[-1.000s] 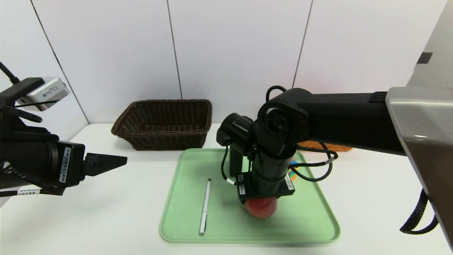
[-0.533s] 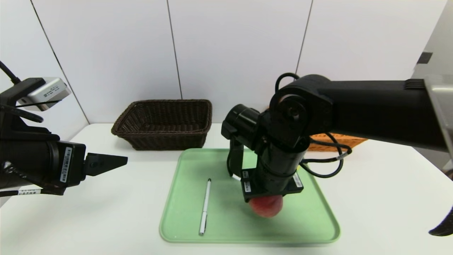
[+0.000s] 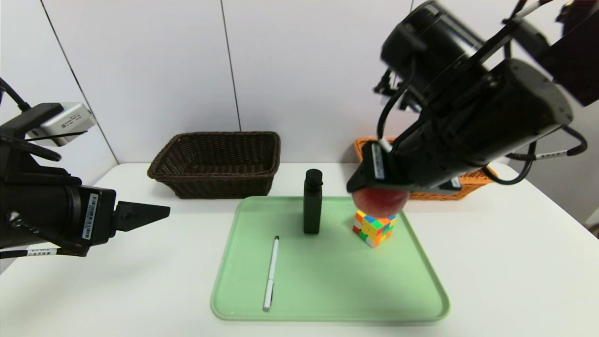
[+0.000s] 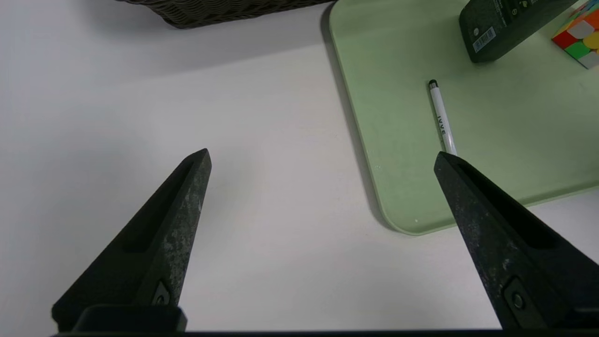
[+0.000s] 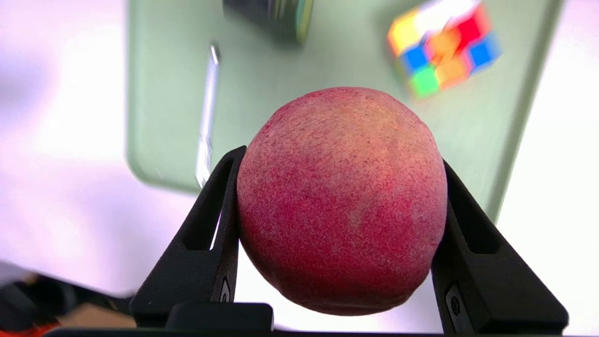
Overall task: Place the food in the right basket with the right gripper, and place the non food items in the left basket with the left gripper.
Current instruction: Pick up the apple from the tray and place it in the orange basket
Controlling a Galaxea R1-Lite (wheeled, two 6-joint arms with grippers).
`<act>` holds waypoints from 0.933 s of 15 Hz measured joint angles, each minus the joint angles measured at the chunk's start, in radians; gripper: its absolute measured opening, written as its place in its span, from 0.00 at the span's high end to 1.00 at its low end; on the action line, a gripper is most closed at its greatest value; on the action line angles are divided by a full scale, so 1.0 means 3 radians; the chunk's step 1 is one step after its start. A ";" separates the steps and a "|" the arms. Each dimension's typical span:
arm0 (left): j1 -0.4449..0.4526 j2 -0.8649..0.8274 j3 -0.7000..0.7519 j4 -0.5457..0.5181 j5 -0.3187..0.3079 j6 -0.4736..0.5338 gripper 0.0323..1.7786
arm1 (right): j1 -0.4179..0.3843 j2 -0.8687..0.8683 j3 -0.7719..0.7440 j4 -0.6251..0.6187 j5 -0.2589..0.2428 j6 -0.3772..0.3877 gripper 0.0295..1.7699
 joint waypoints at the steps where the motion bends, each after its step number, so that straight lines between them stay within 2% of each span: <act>1: -0.0013 0.0014 -0.0006 -0.0001 0.0001 0.0001 0.05 | -0.0138 -0.0098 0.0000 -0.0187 -0.0011 -0.0074 0.40; 5: -0.0094 0.0072 -0.0016 -0.0005 0.0001 0.0000 0.05 | -0.0901 -0.0233 -0.0002 -0.0957 0.0016 -0.0342 0.40; 8: -0.0109 0.0111 -0.0027 -0.0141 0.0001 -0.0010 0.05 | -0.1404 -0.0028 0.0003 -0.1283 0.0155 -0.0446 0.40; 10: -0.0117 0.0144 -0.0030 -0.0188 0.0001 -0.0006 0.05 | -0.1589 0.0184 0.0006 -0.1461 0.0246 -0.0450 0.40; 14: -0.0146 0.0186 -0.0022 -0.0270 0.0001 -0.0004 0.05 | -0.1780 0.0650 0.0009 -0.1662 0.0277 -0.0450 0.40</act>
